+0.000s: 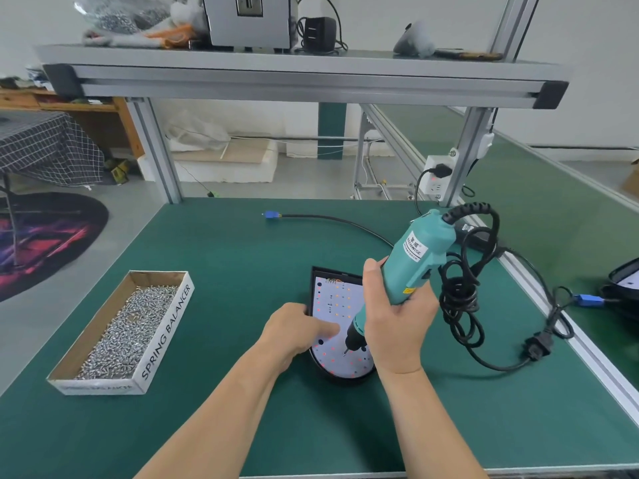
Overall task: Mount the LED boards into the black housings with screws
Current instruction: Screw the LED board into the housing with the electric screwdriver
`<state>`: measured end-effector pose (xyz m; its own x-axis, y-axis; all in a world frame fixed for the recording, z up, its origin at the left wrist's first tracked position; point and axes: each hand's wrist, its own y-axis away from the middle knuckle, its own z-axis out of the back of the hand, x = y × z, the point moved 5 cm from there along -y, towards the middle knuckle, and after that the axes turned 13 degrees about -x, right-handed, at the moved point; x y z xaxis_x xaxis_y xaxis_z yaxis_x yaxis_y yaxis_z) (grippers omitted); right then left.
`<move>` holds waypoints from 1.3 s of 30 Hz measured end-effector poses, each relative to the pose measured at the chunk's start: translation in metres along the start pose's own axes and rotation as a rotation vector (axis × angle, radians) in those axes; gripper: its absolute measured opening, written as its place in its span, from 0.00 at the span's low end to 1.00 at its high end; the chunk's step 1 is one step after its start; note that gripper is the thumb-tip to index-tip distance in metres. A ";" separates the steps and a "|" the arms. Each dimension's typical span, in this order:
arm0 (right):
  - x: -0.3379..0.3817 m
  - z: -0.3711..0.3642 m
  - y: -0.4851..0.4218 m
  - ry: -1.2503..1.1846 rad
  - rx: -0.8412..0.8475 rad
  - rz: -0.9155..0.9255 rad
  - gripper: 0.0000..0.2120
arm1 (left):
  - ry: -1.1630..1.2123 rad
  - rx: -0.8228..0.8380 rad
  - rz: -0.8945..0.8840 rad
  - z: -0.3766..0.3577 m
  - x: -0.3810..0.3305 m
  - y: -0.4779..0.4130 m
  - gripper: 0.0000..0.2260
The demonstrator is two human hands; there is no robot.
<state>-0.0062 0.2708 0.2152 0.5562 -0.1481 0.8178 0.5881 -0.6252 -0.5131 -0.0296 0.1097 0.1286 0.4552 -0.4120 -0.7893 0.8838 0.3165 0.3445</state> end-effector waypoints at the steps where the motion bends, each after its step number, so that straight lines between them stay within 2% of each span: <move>1: 0.000 -0.002 0.000 0.004 0.014 0.003 0.19 | 0.003 -0.003 0.000 0.000 0.000 0.000 0.23; 5: -0.003 -0.010 0.001 -0.029 0.090 -0.055 0.24 | 0.012 0.005 -0.009 -0.001 0.002 -0.002 0.21; 10: -0.007 -0.015 0.002 -0.029 0.124 -0.098 0.24 | -0.007 -0.019 -0.011 0.001 0.002 -0.003 0.21; 13: -0.006 -0.009 0.001 -0.032 0.079 -0.115 0.22 | -0.008 -0.012 -0.011 0.002 0.002 -0.001 0.21; 18: 0.014 0.000 -0.004 -0.092 0.023 -0.067 0.10 | -0.029 -0.019 -0.006 0.006 0.000 0.003 0.28; 20: 0.023 0.001 -0.011 -0.117 -0.021 -0.064 0.10 | -0.071 -0.029 -0.036 0.010 0.000 0.006 0.26; 23: 0.027 0.004 -0.019 -0.128 -0.099 -0.110 0.11 | -0.108 -0.143 -0.056 0.027 0.006 0.009 0.23; 24: 0.026 0.006 -0.020 -0.145 -0.131 -0.142 0.10 | -0.061 -0.185 -0.060 0.035 0.008 0.009 0.20; 26: 0.021 0.009 -0.020 -0.183 -0.186 -0.201 0.12 | 0.188 -0.244 -0.003 0.054 0.013 0.008 0.06; 27: 0.019 0.010 -0.020 -0.198 -0.210 -0.223 0.16 | 0.347 -0.225 0.045 0.062 0.014 0.009 0.06; 29: 0.016 0.010 -0.019 -0.226 -0.239 -0.258 0.22 | 0.649 -0.077 0.116 0.068 0.012 0.015 0.11; 32: 0.018 0.009 -0.017 -0.258 -0.280 -0.324 0.24 | 0.940 0.132 0.163 0.062 0.002 0.027 0.09; 36: 0.032 0.006 -0.017 -0.284 -0.299 -0.357 0.11 | 1.021 0.215 0.203 0.046 -0.004 0.036 0.06; 39: 0.044 0.004 -0.021 -0.309 -0.279 -0.318 0.12 | 1.016 0.249 0.226 0.038 -0.006 0.038 0.07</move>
<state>0.0082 0.2803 0.2611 0.5482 0.2890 0.7848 0.6003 -0.7893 -0.1287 0.0058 0.0919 0.1654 0.4093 0.5756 -0.7079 0.8398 0.0655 0.5389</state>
